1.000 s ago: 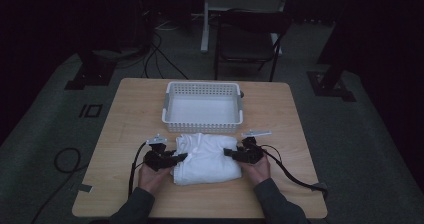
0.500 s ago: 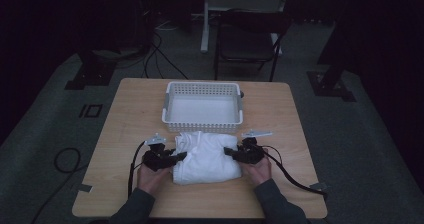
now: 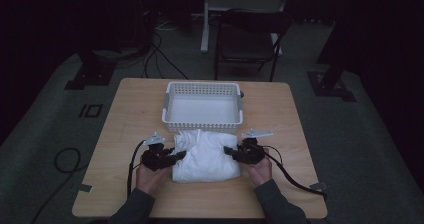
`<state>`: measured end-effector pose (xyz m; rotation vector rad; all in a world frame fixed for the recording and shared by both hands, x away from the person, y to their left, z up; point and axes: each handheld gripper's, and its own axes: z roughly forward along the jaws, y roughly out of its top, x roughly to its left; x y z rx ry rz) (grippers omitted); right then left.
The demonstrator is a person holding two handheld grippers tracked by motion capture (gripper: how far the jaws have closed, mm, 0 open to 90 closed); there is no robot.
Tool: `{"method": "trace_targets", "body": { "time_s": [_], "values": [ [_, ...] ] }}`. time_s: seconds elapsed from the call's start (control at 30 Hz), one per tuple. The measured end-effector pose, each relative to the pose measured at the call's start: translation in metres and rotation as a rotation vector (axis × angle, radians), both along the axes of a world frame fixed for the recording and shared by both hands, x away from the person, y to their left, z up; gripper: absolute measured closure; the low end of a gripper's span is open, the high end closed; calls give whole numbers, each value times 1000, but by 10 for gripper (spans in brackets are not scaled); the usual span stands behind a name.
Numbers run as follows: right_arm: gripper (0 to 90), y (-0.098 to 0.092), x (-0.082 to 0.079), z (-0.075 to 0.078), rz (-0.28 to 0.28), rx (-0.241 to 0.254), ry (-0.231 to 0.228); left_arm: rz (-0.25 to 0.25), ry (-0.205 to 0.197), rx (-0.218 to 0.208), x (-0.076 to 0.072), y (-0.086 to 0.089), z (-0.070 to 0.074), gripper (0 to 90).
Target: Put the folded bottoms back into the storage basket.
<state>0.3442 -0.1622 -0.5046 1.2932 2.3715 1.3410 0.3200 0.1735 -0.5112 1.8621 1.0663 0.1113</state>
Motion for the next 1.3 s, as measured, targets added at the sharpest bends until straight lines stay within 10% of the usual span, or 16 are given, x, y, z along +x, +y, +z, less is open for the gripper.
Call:
{"method": "trace_targets", "body": {
  "time_s": [1.3],
  "values": [
    [673,-1,-10,28,12,19,-63,-1,-55,2,-10,0,29,623]
  ]
}}
